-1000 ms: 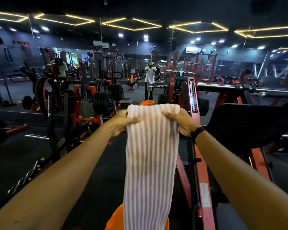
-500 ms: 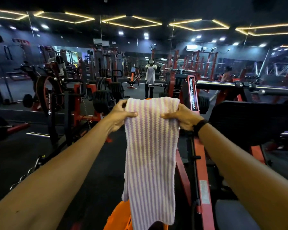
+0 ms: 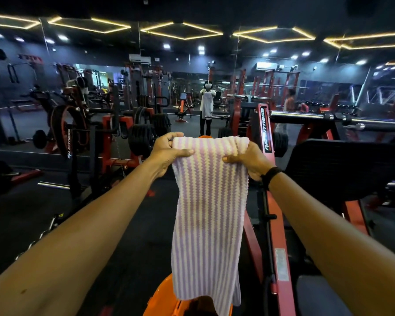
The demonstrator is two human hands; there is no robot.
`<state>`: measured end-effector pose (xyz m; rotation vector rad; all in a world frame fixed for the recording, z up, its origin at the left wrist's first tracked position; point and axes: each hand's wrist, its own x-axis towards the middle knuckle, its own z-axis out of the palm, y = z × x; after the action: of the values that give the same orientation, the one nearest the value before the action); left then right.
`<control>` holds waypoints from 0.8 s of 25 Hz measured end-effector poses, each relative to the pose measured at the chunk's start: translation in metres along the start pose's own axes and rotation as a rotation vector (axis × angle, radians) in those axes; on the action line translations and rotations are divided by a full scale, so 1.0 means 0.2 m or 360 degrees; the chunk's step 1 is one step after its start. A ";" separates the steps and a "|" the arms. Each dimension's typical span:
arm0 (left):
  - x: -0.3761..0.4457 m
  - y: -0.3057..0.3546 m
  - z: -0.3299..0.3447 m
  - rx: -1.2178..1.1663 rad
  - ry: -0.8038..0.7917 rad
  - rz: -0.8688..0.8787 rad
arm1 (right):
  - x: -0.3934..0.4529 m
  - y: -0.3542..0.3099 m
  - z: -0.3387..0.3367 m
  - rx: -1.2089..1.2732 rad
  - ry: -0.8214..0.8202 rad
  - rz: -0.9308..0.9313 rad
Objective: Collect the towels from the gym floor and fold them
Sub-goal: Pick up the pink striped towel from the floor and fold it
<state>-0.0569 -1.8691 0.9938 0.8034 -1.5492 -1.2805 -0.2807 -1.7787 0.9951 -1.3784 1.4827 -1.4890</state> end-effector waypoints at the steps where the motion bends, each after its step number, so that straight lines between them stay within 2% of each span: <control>1: 0.00 0.00 0.00 0.0056 0.0079 0.0022 | 0.02 0.01 0.00 0.0004 0.0118 0.0034; 3: 0.01 0.00 0.01 0.0231 0.0190 0.0083 | 0.04 0.04 0.02 -0.0079 0.0302 0.0097; 5: 0.02 0.00 0.01 0.0483 0.0189 0.0156 | 0.02 0.04 0.03 -0.0302 0.0398 0.0083; 8: 0.01 -0.01 0.01 0.0815 0.0109 0.0335 | 0.02 0.06 0.03 -0.0672 0.0386 -0.0156; 11: 0.01 -0.04 -0.01 0.0786 -0.0056 0.0249 | 0.01 0.07 0.02 -0.1446 0.0417 -0.0168; 12: 0.01 -0.05 -0.02 0.0773 -0.0125 0.0220 | 0.02 0.08 0.00 -0.1503 0.0355 -0.0190; 14: 0.01 -0.06 -0.05 0.0914 -0.0274 0.0136 | 0.02 0.12 -0.05 -0.1317 0.0007 -0.0295; 15: 0.00 -0.05 -0.07 0.1053 -0.0420 0.0006 | -0.01 0.12 -0.07 -0.1183 -0.0223 -0.0288; 17: -0.03 -0.03 -0.08 0.1217 -0.0811 -0.0293 | -0.07 0.10 -0.08 -0.1066 -0.0672 -0.0101; 18: -0.03 -0.01 -0.08 0.1093 -0.0908 -0.0297 | -0.09 0.07 -0.08 -0.0996 -0.0760 -0.0047; 19: -0.02 -0.01 -0.08 0.0776 -0.0865 -0.0190 | -0.07 0.04 -0.09 -0.0825 -0.0695 -0.0082; 20: 0.00 0.00 -0.10 0.0346 -0.0695 -0.0080 | -0.06 0.00 -0.09 -0.0487 -0.0514 -0.0128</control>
<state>-0.0386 -1.8749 0.9941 0.7308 -2.0547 -1.4044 -0.2949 -1.7621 0.9961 -1.7823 1.4998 -1.0480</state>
